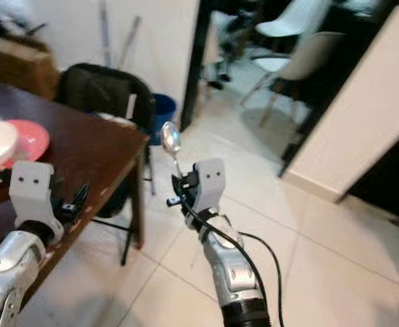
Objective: Setting the table
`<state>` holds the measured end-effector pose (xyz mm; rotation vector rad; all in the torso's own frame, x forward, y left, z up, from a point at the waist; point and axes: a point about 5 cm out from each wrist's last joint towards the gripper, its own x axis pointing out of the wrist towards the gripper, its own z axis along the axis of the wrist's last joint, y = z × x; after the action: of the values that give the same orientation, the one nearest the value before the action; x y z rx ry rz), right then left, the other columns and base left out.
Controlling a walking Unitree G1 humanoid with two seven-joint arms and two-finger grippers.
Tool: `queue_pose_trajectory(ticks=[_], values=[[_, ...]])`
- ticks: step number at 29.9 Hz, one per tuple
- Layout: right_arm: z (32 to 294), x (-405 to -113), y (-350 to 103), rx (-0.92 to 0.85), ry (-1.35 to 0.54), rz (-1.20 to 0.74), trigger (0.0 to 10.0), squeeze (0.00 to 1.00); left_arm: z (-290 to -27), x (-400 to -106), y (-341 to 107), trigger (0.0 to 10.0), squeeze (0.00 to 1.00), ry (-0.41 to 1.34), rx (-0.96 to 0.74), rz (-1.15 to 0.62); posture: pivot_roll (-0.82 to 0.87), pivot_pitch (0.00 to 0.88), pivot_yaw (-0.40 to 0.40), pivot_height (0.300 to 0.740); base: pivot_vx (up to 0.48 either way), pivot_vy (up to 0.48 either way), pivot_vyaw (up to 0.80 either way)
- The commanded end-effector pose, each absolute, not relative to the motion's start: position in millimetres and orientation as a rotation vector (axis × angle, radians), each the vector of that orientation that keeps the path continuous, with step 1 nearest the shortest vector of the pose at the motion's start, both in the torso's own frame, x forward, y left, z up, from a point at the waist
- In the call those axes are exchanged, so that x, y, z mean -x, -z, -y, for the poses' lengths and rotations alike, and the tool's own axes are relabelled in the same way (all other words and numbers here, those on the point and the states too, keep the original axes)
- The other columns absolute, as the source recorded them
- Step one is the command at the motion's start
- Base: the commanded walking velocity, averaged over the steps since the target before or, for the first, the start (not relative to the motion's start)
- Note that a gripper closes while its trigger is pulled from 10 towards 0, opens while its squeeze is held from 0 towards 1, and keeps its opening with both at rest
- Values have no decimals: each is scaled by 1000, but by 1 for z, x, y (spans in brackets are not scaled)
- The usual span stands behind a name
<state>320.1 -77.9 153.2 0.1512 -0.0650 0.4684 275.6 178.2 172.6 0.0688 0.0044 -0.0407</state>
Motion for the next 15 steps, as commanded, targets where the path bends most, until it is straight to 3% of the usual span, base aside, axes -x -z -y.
queue_pose_trajectory(ticks=[1, 15], values=[[82, -319, -150, -143, -459, 57, 10000, 0, -177, -275, -168, 10000, 0, 48, -63, -18, 69, 55, -10, 740, 0, 0, -800], [82, -321, -150, -143, -460, 57, 10000, 0, -176, -276, -168, 10000, 0, 48, -62, -15, 69, 49, -11, 740, 0, 0, -800]])
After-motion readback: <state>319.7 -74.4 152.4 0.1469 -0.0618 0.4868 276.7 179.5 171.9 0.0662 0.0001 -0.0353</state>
